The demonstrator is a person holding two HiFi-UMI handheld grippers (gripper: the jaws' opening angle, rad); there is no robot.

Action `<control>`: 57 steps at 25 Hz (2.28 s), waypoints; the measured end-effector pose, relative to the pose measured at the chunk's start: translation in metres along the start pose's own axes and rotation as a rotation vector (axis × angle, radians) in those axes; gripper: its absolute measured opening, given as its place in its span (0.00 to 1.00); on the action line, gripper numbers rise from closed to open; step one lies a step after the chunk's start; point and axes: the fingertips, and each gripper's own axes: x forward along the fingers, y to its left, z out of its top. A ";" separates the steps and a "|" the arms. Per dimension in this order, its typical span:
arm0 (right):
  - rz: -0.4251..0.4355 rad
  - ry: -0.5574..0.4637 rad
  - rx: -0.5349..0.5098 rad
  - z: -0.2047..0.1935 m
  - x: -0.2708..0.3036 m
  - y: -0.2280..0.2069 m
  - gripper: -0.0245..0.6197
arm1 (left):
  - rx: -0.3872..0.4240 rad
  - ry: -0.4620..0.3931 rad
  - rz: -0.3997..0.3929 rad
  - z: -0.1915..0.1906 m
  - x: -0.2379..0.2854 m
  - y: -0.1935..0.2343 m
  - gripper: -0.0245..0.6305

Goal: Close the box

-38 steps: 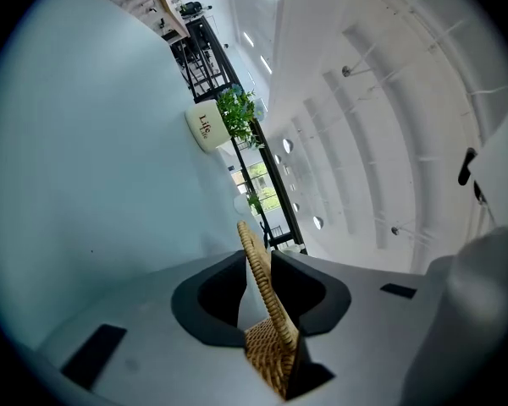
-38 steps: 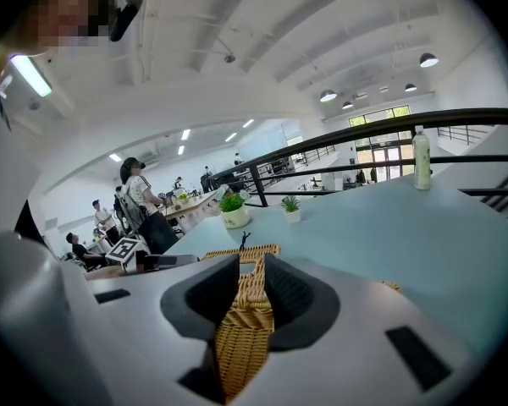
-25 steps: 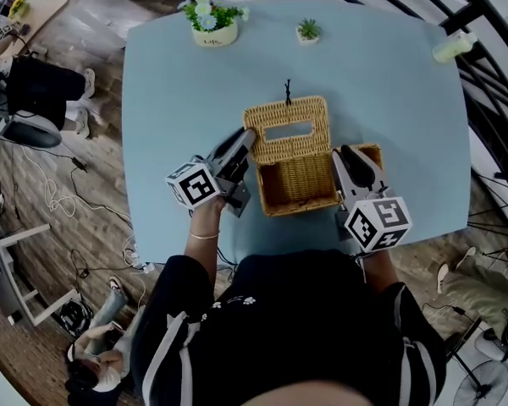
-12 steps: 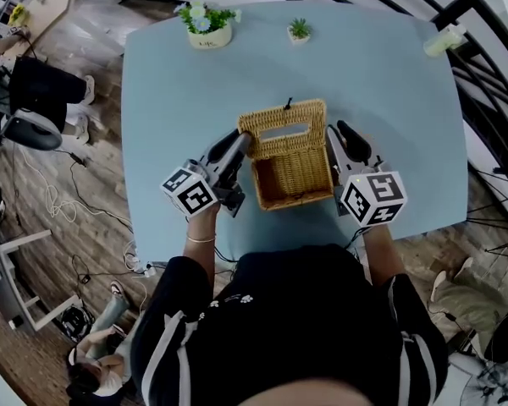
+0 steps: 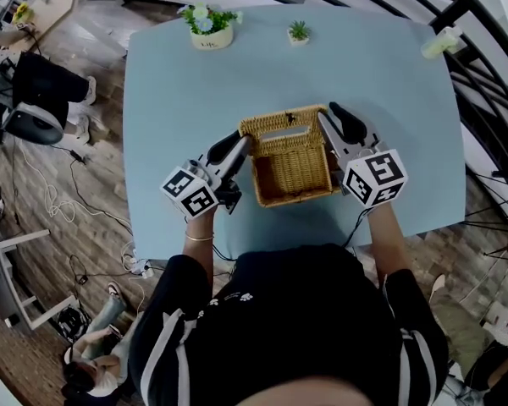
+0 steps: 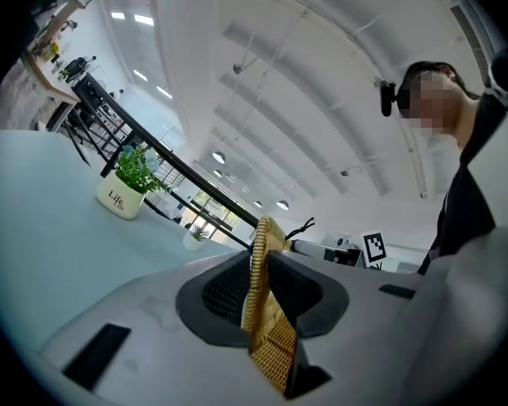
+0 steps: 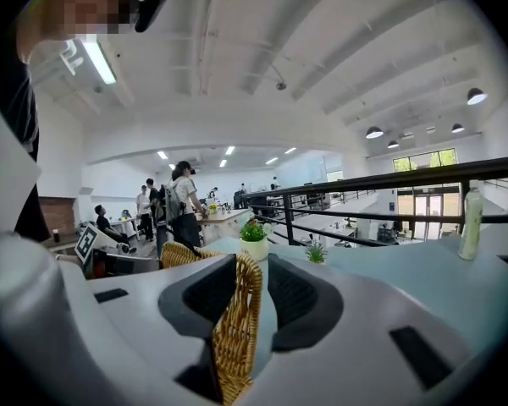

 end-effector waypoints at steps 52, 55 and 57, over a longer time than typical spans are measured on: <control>0.160 0.023 -0.057 -0.033 -0.087 0.049 0.18 | 0.129 0.036 0.252 -0.033 -0.047 -0.069 0.15; 0.167 0.036 -0.052 -0.040 -0.091 0.051 0.19 | 0.120 0.039 0.265 -0.039 -0.049 -0.071 0.15; 0.170 0.045 -0.053 -0.044 -0.092 0.052 0.19 | 0.109 0.042 0.275 -0.042 -0.050 -0.071 0.15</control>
